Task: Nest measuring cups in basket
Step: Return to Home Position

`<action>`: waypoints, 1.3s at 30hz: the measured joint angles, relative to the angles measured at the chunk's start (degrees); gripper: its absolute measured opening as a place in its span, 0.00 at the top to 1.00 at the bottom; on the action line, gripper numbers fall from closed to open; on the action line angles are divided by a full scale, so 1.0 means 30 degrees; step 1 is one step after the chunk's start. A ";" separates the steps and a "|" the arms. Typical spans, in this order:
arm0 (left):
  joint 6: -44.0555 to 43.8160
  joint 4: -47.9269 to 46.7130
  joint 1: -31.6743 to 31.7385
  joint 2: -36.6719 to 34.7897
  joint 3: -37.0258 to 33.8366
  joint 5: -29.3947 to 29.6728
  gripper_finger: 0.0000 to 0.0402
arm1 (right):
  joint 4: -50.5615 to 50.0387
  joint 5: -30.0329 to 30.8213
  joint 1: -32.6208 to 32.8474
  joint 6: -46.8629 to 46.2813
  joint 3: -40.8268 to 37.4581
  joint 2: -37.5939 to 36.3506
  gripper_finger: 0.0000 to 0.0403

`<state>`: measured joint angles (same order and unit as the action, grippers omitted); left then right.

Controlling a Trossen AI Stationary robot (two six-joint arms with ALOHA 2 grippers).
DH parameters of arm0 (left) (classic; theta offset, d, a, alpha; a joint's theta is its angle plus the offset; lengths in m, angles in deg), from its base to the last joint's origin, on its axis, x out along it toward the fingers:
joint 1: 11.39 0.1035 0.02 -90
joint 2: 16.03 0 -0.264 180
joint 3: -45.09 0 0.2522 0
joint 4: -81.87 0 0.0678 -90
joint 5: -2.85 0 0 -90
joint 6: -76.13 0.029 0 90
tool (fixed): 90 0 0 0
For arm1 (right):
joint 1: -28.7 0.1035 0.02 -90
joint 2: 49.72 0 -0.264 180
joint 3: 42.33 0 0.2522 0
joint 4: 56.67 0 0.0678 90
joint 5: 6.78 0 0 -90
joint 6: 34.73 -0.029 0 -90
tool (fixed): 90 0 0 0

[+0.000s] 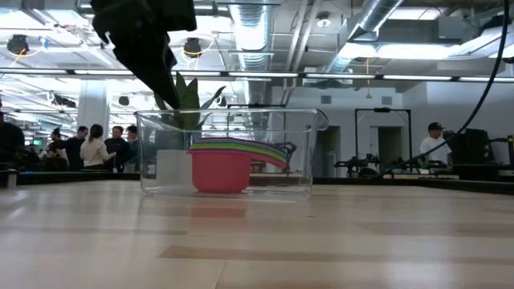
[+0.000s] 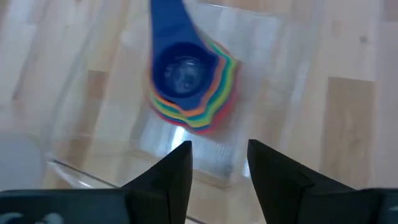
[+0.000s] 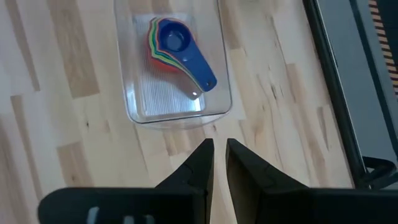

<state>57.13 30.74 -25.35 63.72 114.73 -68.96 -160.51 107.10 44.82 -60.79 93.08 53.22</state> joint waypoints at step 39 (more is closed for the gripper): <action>-0.0297 -1.7270 -0.0237 0.0817 1.3590 -0.3028 0.64 | 0.0974 -0.4471 0.0446 0.5813 -0.0036 -0.0067 0.84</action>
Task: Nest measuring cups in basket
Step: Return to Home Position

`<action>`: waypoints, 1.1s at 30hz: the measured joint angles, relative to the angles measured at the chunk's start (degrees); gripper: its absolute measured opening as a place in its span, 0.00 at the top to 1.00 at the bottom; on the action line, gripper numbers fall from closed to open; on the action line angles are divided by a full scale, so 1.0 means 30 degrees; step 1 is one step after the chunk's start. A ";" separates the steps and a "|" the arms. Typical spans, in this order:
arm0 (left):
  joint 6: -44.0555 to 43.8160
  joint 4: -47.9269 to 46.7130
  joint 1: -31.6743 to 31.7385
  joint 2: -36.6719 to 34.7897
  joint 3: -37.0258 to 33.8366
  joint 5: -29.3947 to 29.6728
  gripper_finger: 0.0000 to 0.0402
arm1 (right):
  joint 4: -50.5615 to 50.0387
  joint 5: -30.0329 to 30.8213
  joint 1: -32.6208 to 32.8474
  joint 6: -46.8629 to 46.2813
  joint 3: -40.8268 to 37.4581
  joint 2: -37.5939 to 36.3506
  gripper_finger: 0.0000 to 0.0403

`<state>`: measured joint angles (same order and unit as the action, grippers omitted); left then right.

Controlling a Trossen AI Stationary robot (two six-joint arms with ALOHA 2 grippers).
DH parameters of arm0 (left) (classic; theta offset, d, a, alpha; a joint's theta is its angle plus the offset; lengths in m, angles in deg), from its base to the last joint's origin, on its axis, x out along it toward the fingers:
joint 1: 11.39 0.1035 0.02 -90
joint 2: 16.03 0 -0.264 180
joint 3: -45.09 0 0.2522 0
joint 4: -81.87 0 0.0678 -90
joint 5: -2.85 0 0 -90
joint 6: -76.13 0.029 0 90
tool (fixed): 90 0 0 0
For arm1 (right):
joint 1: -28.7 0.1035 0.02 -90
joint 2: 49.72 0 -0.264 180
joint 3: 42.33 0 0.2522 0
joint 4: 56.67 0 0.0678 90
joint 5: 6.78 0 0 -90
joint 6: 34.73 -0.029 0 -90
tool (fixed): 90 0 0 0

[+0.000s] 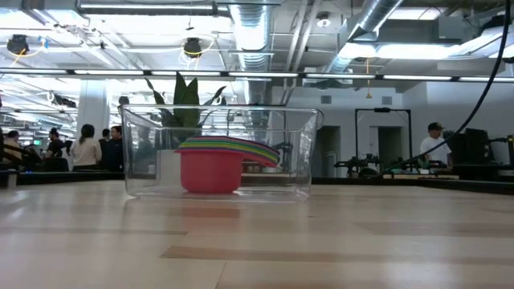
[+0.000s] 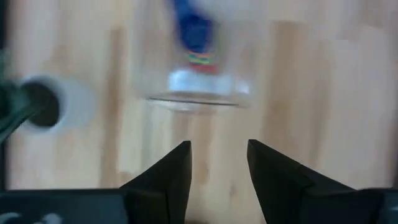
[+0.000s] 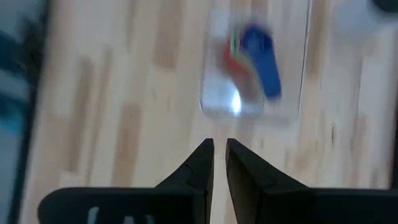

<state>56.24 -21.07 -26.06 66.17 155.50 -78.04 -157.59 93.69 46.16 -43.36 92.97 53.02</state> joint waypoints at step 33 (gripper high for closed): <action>-0.0296 2.8922 0.3560 -2.1288 -2.7267 -0.5101 0.64 | 3.0534 -0.6540 -0.3776 -0.0117 -3.5451 -2.8099 0.84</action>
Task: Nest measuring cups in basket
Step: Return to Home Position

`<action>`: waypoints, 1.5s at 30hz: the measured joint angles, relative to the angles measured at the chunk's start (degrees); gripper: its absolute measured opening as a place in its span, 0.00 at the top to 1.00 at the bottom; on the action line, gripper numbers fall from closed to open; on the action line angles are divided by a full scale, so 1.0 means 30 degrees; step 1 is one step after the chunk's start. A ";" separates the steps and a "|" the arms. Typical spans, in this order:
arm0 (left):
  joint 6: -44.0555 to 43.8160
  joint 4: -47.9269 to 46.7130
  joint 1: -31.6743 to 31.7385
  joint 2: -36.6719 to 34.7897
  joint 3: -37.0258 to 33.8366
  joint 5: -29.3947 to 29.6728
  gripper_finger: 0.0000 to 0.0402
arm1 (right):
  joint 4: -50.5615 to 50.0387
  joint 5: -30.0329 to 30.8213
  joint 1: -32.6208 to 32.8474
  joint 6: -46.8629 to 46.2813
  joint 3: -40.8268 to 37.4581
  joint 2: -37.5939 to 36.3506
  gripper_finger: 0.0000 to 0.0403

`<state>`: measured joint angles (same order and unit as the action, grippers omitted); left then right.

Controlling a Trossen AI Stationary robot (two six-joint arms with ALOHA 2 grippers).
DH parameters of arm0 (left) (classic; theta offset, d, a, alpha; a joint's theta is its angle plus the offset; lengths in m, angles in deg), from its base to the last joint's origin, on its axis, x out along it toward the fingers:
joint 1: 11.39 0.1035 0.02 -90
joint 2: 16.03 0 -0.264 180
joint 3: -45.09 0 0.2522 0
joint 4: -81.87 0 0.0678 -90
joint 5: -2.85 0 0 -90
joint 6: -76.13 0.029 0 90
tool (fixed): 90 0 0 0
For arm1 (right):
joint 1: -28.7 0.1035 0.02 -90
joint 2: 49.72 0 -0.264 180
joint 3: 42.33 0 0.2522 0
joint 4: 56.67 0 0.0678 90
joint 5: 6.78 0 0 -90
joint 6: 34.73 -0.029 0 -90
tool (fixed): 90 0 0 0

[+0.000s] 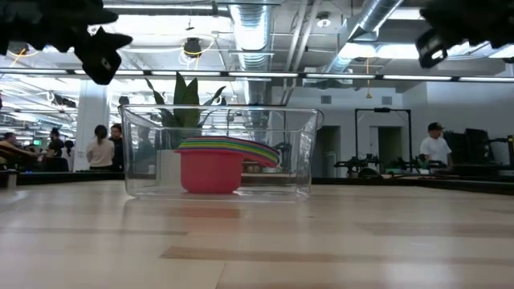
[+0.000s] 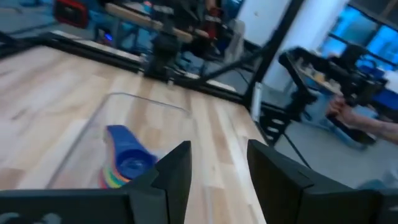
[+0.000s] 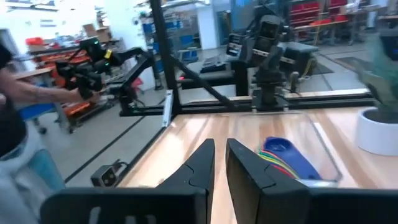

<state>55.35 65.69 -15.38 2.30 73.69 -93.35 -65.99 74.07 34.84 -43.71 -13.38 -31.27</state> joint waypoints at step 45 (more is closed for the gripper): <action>-0.2196 0.3313 0.0808 -0.6041 -0.4748 0.4863 0.64 | 0.2037 0.2749 -0.4848 0.0432 -0.4912 -0.6100 0.84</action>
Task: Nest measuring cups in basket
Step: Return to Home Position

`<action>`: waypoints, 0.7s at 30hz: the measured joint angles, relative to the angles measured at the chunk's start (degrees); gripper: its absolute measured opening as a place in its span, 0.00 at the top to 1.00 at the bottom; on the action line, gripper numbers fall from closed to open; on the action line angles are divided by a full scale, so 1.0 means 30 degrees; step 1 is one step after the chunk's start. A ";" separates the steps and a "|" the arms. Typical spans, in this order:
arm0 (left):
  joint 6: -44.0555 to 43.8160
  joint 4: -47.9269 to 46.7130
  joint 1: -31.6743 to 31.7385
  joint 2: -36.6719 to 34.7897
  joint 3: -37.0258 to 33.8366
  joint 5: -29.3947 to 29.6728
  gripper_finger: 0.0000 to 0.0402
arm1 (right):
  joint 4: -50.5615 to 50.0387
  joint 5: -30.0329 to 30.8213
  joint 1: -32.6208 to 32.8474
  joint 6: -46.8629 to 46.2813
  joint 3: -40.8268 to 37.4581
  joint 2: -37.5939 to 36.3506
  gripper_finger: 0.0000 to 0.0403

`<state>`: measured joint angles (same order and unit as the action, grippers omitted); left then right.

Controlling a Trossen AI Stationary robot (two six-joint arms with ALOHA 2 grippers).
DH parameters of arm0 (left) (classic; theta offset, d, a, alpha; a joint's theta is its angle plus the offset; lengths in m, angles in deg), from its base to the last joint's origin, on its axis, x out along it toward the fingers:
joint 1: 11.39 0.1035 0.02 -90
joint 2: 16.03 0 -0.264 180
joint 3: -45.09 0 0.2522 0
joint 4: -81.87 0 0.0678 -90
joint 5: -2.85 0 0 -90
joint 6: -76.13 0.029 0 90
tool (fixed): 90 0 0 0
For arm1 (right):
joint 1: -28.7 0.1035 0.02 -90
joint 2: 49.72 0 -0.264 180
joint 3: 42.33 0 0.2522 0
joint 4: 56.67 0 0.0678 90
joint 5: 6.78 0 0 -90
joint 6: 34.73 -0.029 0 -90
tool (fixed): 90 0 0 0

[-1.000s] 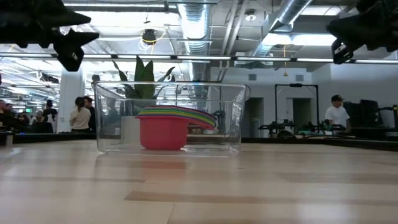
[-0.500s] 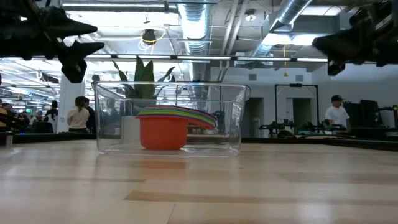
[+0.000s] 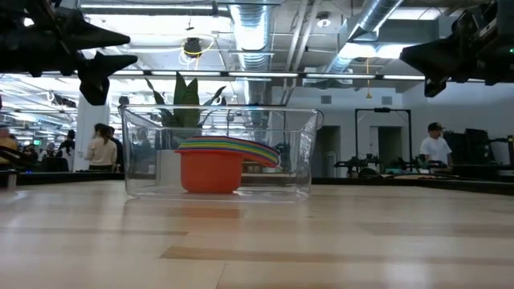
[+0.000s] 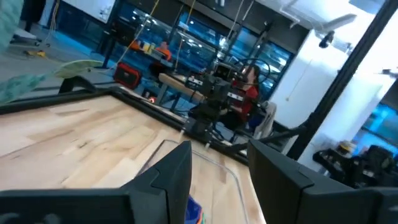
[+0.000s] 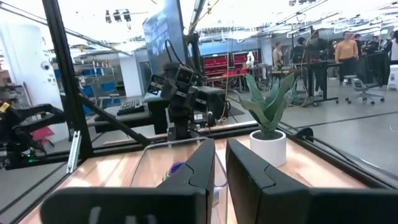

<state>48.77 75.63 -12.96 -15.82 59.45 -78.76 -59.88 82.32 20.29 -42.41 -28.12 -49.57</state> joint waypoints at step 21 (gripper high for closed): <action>0.3493 -0.1428 -0.1368 0.0015 -0.0044 0.0143 0.64 | -0.2713 -0.0073 0.0000 -0.2433 -0.0036 0.0000 0.84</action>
<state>59.25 71.35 -17.06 -15.78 59.32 -78.33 -68.02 82.10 20.29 -49.71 -28.23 -49.57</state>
